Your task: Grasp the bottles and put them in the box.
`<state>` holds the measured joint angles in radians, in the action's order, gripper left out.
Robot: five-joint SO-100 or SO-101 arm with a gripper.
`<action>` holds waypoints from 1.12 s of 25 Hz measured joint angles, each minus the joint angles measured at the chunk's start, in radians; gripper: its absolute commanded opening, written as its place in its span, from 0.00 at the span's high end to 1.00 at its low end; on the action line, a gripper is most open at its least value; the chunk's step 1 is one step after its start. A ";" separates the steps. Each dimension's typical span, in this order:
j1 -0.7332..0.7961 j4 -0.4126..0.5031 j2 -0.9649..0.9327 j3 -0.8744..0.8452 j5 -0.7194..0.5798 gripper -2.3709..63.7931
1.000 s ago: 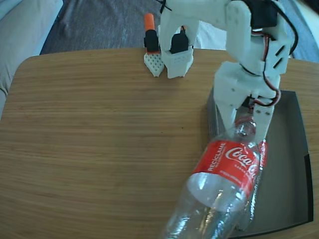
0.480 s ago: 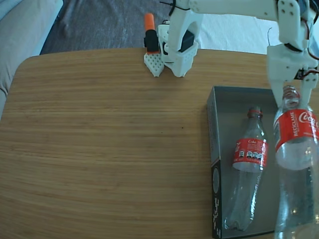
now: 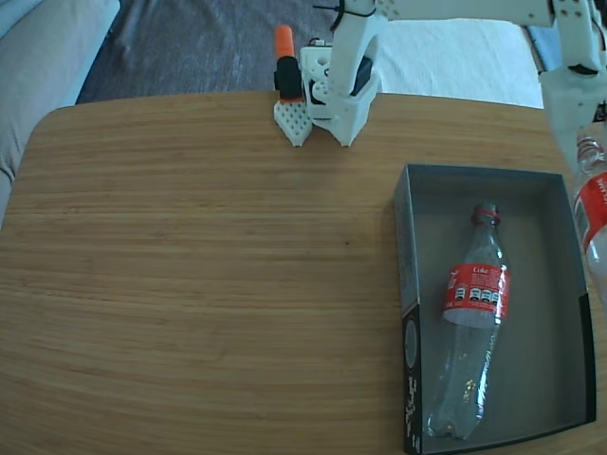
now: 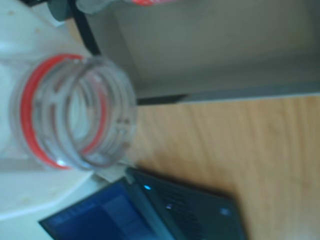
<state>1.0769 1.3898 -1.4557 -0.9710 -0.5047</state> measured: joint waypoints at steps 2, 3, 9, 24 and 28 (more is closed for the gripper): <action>0.038 -0.037 0.006 -0.052 0.000 0.96; 0.049 -0.057 0.009 -0.078 0.000 0.96; 0.049 -0.167 0.014 -0.213 -0.006 0.96; -0.094 -0.121 0.149 -0.273 -0.262 0.96; -0.118 -0.041 0.149 -0.307 -0.351 0.96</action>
<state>0.9587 1.3484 -1.3070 -1.2778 -0.8560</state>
